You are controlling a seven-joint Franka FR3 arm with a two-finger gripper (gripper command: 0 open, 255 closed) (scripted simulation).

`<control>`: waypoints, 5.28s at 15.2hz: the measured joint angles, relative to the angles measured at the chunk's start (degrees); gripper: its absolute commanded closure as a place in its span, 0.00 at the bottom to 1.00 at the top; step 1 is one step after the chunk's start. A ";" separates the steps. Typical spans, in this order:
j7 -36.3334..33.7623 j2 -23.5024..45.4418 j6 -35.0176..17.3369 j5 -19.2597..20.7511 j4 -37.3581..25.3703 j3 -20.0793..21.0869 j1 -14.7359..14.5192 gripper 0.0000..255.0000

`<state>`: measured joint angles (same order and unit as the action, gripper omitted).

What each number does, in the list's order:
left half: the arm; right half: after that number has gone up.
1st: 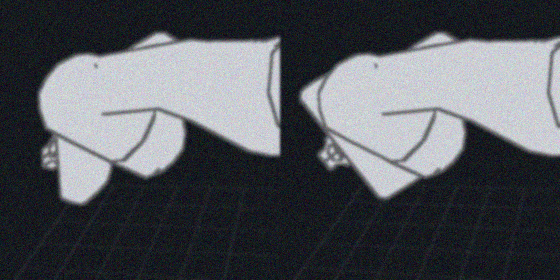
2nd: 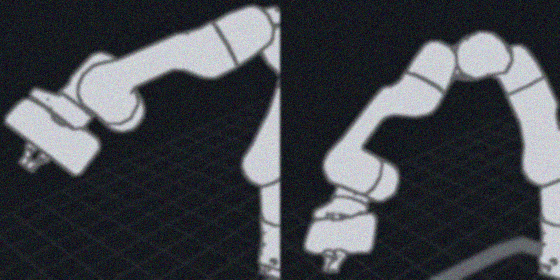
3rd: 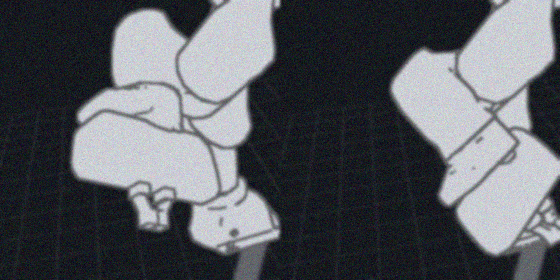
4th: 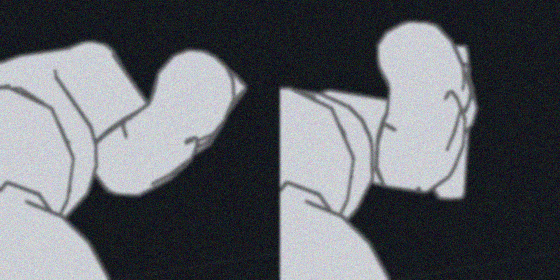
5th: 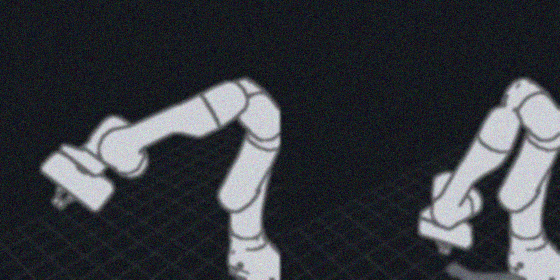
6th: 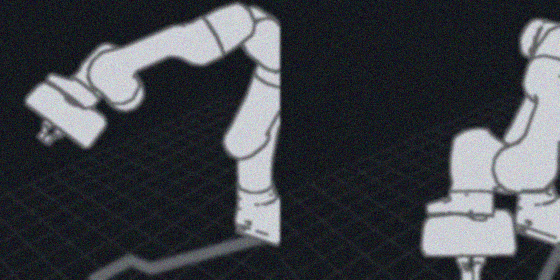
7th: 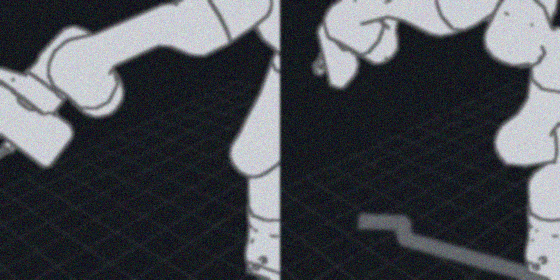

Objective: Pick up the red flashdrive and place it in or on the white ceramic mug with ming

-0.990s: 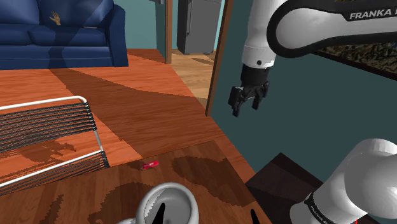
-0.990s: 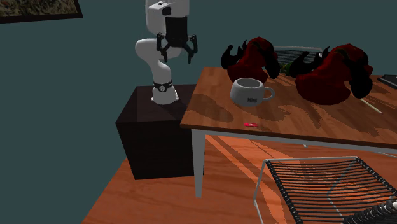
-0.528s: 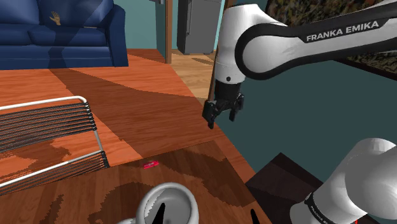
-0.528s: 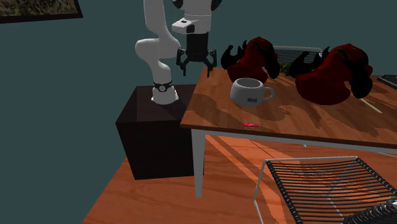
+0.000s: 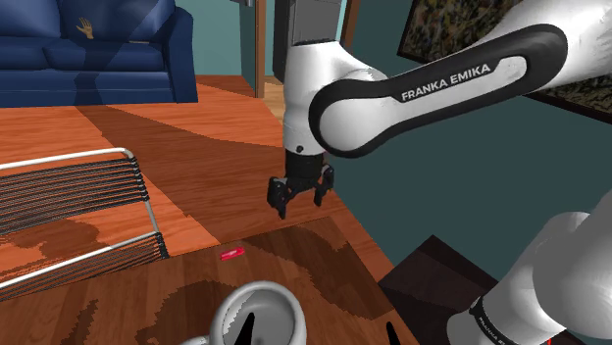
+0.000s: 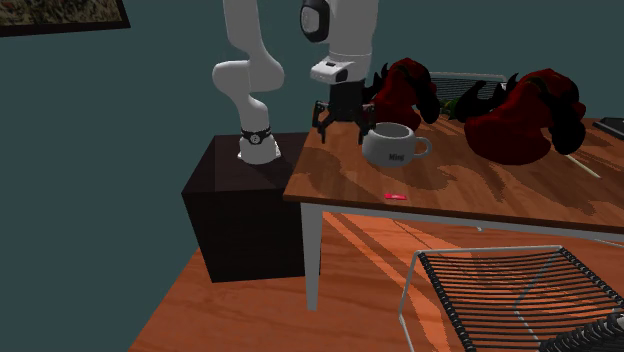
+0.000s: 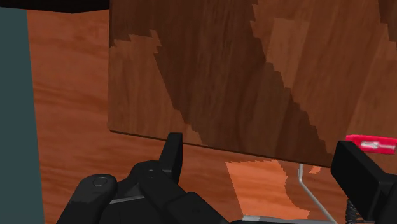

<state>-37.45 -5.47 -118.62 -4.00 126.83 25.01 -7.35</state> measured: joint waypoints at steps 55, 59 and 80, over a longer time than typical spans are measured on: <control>-16.25 26.65 -0.54 12.82 -25.44 2.34 -8.38 1.00; -15.84 25.69 2.22 12.20 -27.35 2.59 -8.23 1.00; -21.01 13.48 7.36 6.40 -21.71 7.02 -10.72 1.00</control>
<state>-58.46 8.01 -111.26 2.41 105.12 32.03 -18.08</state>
